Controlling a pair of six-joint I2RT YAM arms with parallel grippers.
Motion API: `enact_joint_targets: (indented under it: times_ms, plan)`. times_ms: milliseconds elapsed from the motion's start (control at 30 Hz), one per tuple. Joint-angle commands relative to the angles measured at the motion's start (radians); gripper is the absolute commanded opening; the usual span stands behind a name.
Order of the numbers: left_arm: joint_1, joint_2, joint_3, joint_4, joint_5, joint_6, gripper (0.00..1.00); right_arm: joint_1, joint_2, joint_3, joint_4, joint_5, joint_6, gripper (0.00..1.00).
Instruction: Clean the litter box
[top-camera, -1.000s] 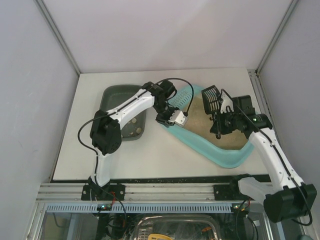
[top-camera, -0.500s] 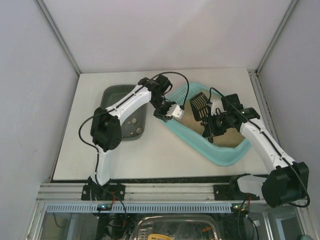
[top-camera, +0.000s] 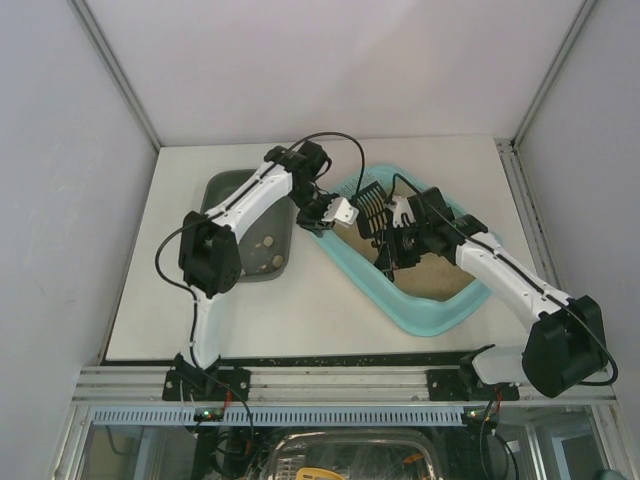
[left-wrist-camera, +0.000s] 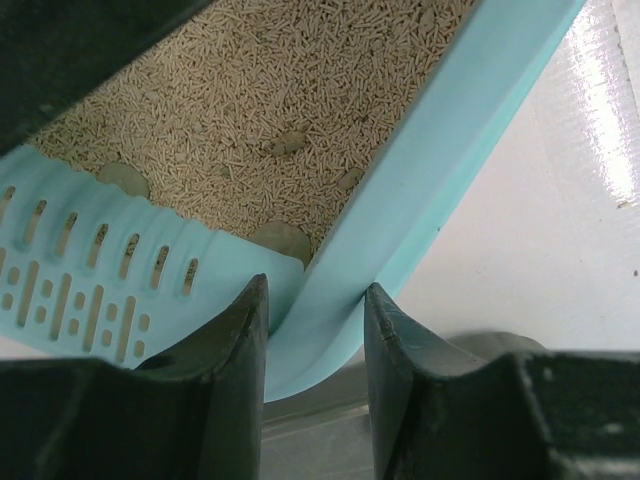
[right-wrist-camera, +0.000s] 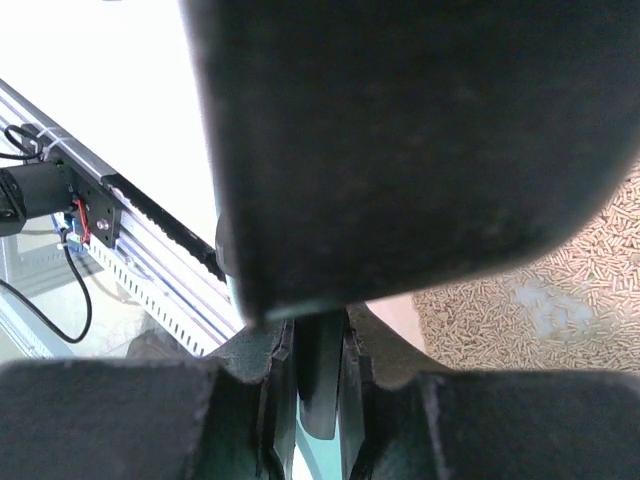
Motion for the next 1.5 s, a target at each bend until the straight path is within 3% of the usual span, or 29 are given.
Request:
enact_joint_targets:
  times_ms: [0,267,400,567,633,667,900,1067,1133,1333,1467]
  plan:
    - [0.048,-0.011,0.036,0.192,-0.021,-0.188,0.40,0.098,-0.004,0.006,0.032,-0.126,0.126,0.00]
    - [0.047,-0.021,0.036,0.241,0.036,-0.335,0.41,0.232,0.015,-0.006,0.150,-0.095,0.269,0.00]
    - [0.042,-0.046,0.010,0.278,0.077,-0.461,0.44,0.288,0.001,-0.006,0.121,0.008,0.281,0.00]
    - [0.040,-0.137,-0.096,0.396,0.094,-0.622,0.60,0.217,-0.084,-0.001,0.022,0.214,0.217,0.00]
    - [0.041,-0.170,-0.122,0.433,0.089,-0.662,0.98,0.160,-0.123,0.001,-0.008,0.240,0.221,0.00]
    - [0.043,-0.182,-0.126,0.449,0.085,-0.684,1.00,0.135,-0.142,0.001,-0.021,0.238,0.222,0.00]
    - [0.133,-0.131,0.034,0.502,0.123,-0.933,1.00,0.127,-0.215,-0.011,-0.182,0.157,0.285,0.00]
    - [0.223,0.031,0.215,0.587,0.312,-1.263,1.00,0.119,-0.223,-0.047,-0.209,0.039,0.359,0.00]
    - [0.230,0.063,0.215,0.684,0.343,-1.408,1.00,0.073,-0.221,-0.072,-0.180,-0.056,0.403,0.00]
    - [0.188,0.058,0.052,1.015,0.215,-1.787,1.00,-0.061,-0.104,-0.098,-0.156,-0.332,0.490,0.00]
    - [0.178,0.124,0.040,1.096,0.176,-1.994,1.00,-0.085,-0.020,-0.094,-0.132,-0.413,0.535,0.00]
